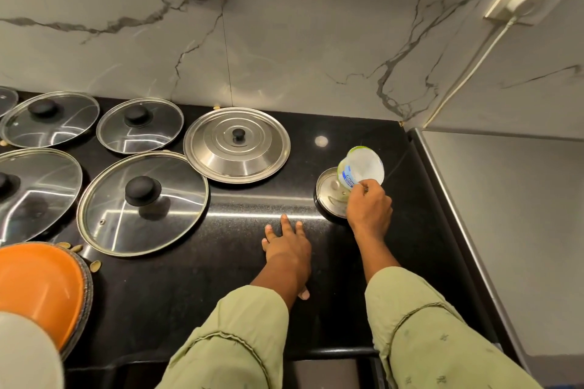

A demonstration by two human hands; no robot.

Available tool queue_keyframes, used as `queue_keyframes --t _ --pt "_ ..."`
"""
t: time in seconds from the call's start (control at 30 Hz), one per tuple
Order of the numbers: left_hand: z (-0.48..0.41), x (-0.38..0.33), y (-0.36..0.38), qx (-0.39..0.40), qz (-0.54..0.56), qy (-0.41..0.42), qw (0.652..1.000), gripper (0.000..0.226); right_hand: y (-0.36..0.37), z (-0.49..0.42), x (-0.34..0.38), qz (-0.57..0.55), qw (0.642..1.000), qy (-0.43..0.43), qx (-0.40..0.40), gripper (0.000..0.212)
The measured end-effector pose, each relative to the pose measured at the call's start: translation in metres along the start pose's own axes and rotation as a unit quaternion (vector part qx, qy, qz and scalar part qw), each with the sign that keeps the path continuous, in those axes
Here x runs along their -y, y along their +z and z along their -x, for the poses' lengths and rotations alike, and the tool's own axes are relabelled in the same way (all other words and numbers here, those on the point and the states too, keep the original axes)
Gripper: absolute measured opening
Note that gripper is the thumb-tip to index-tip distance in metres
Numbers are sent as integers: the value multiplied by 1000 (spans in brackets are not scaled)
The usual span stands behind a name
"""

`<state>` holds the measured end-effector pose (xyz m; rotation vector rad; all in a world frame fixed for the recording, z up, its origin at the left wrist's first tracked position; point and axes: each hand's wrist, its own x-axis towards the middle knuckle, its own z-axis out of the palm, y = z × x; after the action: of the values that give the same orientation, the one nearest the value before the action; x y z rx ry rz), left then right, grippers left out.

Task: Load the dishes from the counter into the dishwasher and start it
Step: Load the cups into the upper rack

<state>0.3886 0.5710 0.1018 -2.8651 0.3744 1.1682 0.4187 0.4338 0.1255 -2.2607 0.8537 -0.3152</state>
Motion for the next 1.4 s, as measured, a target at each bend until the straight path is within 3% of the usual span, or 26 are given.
queue_keyframes --t 0.1,0.23,0.37,0.53,0.63,0.67,0.8,0.93,1.1,1.27,1.4 --pt "0 0 -1 1 -4 0 1000 142 -3 2 -3 2 1000 9 -17 32" --pt "1 1 -1 -3 3 2 1000 140 -7 7 -11 13 1000 11 -24 18" --pt "5 2 -2 -8 6 7 1000 139 -11 15 -15 -17 999 6 -46 33" --pt "12 6 -2 -26 9 16 999 139 -27 17 -28 -74 996 30 -40 27" --pt "16 12 0 -36 16 29 999 137 -36 17 -39 -135 988 81 -4 49" --pt "18 14 2 -40 25 32 998 136 -40 17 -44 -142 985 98 11 47" --pt "30 18 12 -70 54 29 996 127 -57 24 -64 -153 979 131 38 6" --pt "50 9 28 -124 64 25 990 105 -76 37 -79 -192 965 155 91 13" --pt "82 -22 61 -194 52 41 979 81 -99 58 -103 -310 909 190 204 12" --pt "115 -56 103 -204 48 37 977 77 -129 81 -138 -373 862 185 288 29" --pt "144 -84 141 -201 52 25 978 75 -154 104 -169 -373 860 174 303 52"
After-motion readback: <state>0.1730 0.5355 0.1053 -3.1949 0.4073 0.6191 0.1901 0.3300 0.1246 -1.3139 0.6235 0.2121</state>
